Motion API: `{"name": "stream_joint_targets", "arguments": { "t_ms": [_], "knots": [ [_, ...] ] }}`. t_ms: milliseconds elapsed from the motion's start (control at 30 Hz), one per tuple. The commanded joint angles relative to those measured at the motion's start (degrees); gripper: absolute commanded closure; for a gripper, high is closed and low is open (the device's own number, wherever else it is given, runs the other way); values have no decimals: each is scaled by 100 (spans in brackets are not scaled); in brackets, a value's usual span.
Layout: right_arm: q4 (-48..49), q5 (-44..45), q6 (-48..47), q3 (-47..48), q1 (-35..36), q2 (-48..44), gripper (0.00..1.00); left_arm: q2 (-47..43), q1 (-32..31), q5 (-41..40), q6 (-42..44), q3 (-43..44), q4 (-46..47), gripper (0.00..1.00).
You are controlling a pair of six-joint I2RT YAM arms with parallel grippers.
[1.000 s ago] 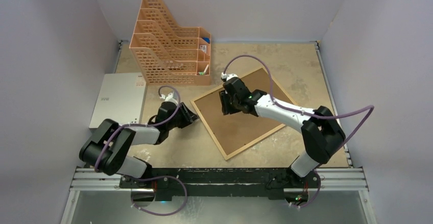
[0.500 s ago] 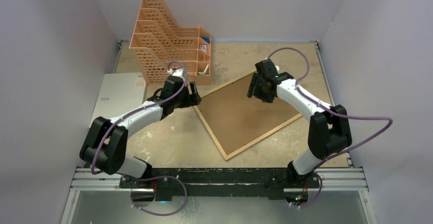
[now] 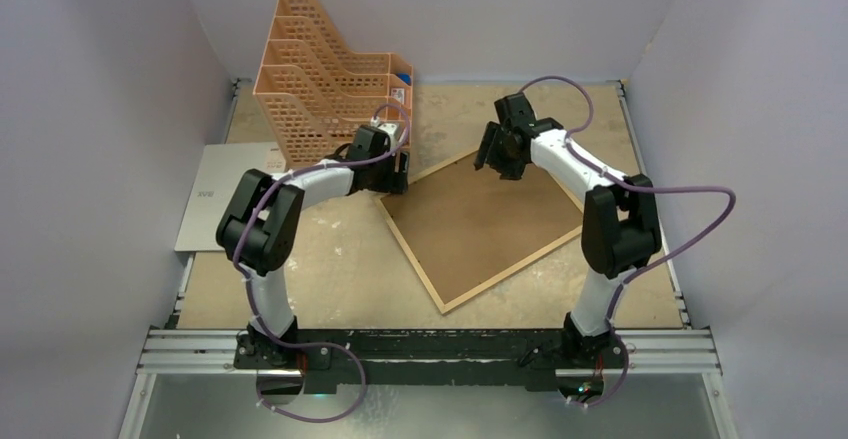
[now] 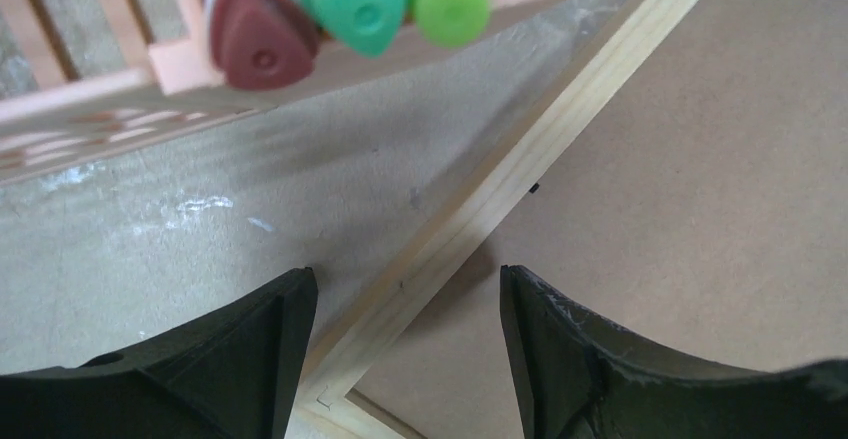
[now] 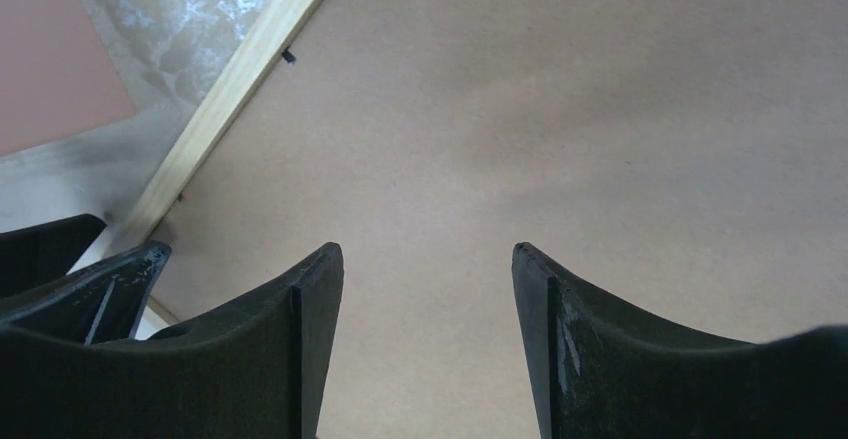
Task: Put the photo into the frame
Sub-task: Adjust the photo frame at the center of the board.
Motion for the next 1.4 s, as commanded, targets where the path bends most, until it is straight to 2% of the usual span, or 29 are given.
{"name": "stream_joint_targets", "arguments": {
  "t_ms": [0, 100, 233, 300, 367, 433, 600, 733, 800, 933, 1067, 1233, 1367],
  "knots": [
    [50, -319, -60, 361, 0, 154, 35, 87, 3, 205, 400, 150, -58, 33],
    [127, -427, -158, 419, 8, 322, 36, 166, 3, 326, 439, 66, -64, 44],
    [104, -572, -281, 570, 41, 557, 38, 141, -31, 824, 304, -179, -100, 67],
    [177, -593, -351, 587, 74, 623, 37, 7, -91, 943, 176, -425, -48, 74],
    [243, -638, -458, 661, 107, 723, 36, -239, -191, 1151, 102, -692, 48, 77],
    [189, -571, -480, 856, 129, 897, 36, -458, -364, 1580, 168, -935, 161, 76],
    [-68, -252, -361, 1493, 200, 1402, 36, -639, -1059, 1877, 398, -1211, 70, 70],
    [-348, -56, -244, 1907, 408, 1728, 40, -661, -1154, 2281, 159, -1428, 353, 69],
    [-507, 130, -134, 2014, 560, 1822, 41, -880, -1152, 2229, -22, -1570, 601, 67],
    [-640, 416, 165, 1909, 766, 1786, 42, -1277, -1122, 2124, -212, -1758, 917, 56],
    [-808, 559, 316, 1999, 854, 1891, 46, -1522, -1092, 2027, -327, -1908, 1041, 49],
    [-1148, 664, 462, 2395, 1006, 2261, 48, -1757, -927, 1336, -608, -2017, 999, 45],
    [-1366, 814, 606, 2591, 1095, 2402, 52, -1874, -595, 1232, -817, -2129, 1037, 44]
  ]
}}
